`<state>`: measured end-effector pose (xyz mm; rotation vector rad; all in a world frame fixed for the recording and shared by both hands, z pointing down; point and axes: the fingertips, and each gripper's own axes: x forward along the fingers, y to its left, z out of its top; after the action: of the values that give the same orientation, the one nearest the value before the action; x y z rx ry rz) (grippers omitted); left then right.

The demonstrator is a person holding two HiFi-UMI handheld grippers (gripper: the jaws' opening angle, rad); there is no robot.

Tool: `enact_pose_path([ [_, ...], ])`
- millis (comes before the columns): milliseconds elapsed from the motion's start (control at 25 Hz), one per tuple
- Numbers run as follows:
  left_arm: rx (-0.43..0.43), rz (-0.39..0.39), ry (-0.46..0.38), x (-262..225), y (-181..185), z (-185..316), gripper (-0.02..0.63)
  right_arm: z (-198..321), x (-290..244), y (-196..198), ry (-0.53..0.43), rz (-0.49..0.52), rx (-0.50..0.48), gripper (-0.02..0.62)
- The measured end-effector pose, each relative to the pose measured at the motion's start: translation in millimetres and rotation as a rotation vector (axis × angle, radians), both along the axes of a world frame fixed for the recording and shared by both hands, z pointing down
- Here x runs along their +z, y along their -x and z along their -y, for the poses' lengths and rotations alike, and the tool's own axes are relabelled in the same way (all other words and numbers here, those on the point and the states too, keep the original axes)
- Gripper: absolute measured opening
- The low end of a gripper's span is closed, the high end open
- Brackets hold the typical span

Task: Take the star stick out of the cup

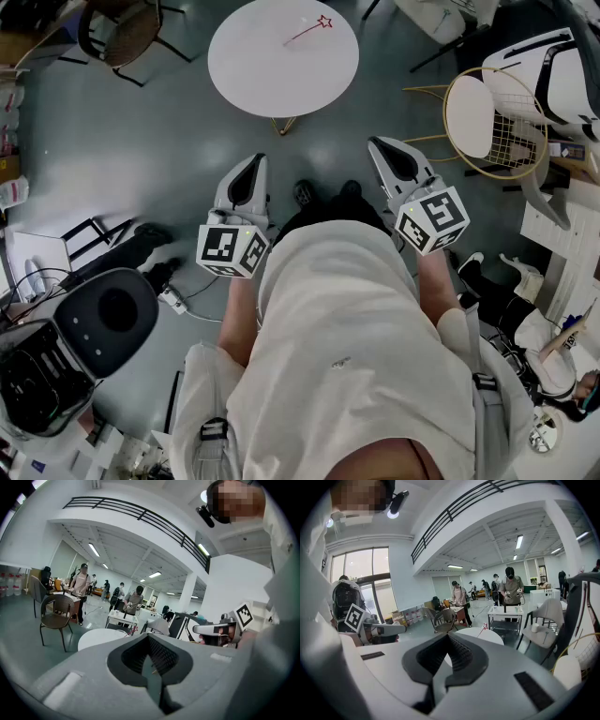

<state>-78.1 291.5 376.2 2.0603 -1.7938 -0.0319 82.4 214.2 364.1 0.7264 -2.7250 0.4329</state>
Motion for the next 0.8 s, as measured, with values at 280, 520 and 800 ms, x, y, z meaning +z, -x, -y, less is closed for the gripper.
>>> enact_pose_path([
  [280, -0.002, 0.033, -0.012, -5.4, -6.7, -5.9, 0.009, -7.5, -4.4, -9.7, -0.016, 0.005, 0.002, 0.006],
  [520, -0.008, 0.035, -0.016, -2.6, -3.0, -11.8, 0.009, -14.8, -3.2, -5.5, -0.027, 0.005, -0.007, 0.006],
  [800, -0.010, 0.036, -0.016, 0.4, 4.1, -12.8, 0.009, -8.0, -3.5, -4.6, 0.018, 0.067, 0.086, 0.006],
])
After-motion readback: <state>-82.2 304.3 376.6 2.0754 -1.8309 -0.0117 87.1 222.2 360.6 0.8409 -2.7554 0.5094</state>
